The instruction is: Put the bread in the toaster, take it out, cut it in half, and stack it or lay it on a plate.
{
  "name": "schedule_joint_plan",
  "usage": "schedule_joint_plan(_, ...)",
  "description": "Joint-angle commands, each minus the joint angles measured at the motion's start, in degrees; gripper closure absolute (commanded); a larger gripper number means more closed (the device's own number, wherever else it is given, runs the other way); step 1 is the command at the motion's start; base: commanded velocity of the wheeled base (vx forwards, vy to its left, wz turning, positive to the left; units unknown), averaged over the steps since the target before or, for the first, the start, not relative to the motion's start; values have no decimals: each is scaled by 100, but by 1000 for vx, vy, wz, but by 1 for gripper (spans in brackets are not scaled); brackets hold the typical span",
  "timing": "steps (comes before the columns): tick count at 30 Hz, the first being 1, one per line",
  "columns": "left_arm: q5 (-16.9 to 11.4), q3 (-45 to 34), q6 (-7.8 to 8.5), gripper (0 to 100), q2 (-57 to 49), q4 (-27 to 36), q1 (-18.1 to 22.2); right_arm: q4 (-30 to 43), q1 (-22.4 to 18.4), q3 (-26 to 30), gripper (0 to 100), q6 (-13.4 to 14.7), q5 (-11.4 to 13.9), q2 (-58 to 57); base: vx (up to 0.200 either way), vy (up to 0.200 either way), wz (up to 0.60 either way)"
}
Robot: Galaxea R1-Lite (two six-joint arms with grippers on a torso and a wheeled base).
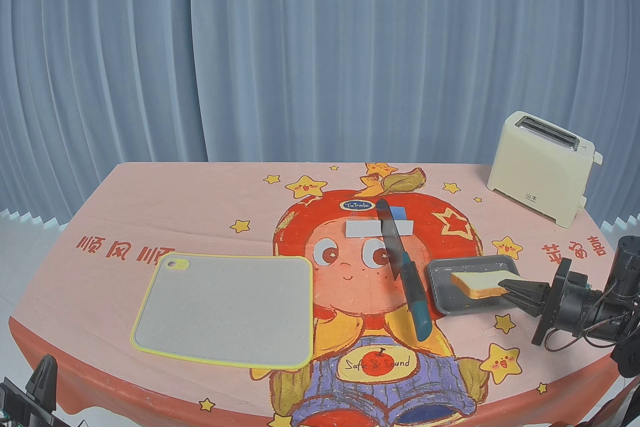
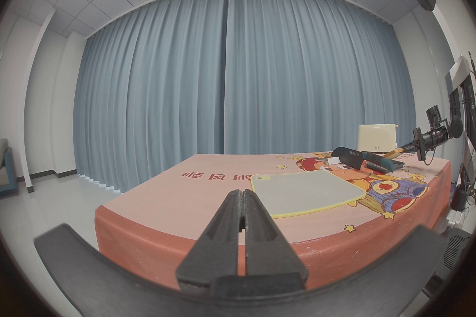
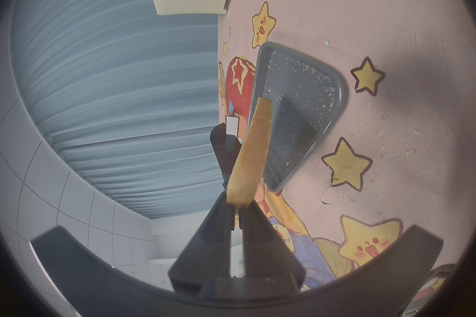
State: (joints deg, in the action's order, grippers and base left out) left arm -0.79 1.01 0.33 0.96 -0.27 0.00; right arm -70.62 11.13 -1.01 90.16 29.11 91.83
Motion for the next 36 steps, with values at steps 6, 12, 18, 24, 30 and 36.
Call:
schedule_joint_plan(6,0,-101,2,100,-44,0,0,13,3,101,100,1,-11,-333,0,0,0)
schedule_joint_plan(12,0,-101,2,100,-44,-8,0,48,-41,101,100,19,-20,-930,0,0,0)
schedule_joint_plan(18,0,-101,2,100,-44,-8,0,321,-32,101,100,10,-11,-1396,0,0,0)
schedule_joint_plan(24,0,-101,2,100,-44,0,0,523,-23,101,100,-25,-20,-1537,0,0,0)
schedule_joint_plan(30,0,-101,2,100,-52,0,0,637,-14,101,100,-218,-389,-1510,0,0,0)
schedule_joint_plan(36,0,-101,2,100,-44,-8,0,1129,-14,101,100,-684,-503,-1572,0,0,0)
